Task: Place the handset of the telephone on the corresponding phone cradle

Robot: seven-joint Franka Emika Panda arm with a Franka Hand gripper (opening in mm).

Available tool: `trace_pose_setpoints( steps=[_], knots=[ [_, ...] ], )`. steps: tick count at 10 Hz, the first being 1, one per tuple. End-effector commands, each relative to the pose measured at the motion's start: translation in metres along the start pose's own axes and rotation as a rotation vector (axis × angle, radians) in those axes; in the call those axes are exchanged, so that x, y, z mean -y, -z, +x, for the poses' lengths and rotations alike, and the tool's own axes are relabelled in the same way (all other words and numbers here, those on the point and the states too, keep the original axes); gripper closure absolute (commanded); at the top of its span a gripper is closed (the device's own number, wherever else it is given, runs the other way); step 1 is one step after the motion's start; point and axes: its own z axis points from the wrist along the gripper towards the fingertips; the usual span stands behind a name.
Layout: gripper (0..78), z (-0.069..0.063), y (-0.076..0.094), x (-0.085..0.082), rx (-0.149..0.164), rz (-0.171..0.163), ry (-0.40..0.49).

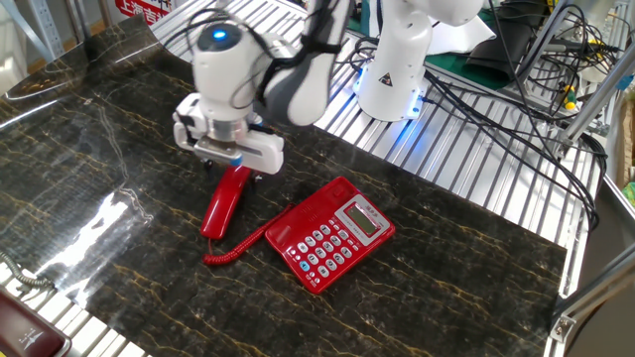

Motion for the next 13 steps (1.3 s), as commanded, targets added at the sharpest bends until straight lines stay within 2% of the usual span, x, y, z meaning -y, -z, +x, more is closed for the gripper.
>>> trace_pose_setpoints(
  steps=[1, 2, 13],
  knots=[
    [0.1, 0.0015, 0.0028, -0.0017, 0.038, 0.016, 0.0],
    [0.1, 0.0016, 0.0026, -0.0014, 0.059, 0.018, 0.0],
    [0.1, 0.0001, -0.0013, 0.0046, 0.078, 0.034, 0.001]
  ],
)
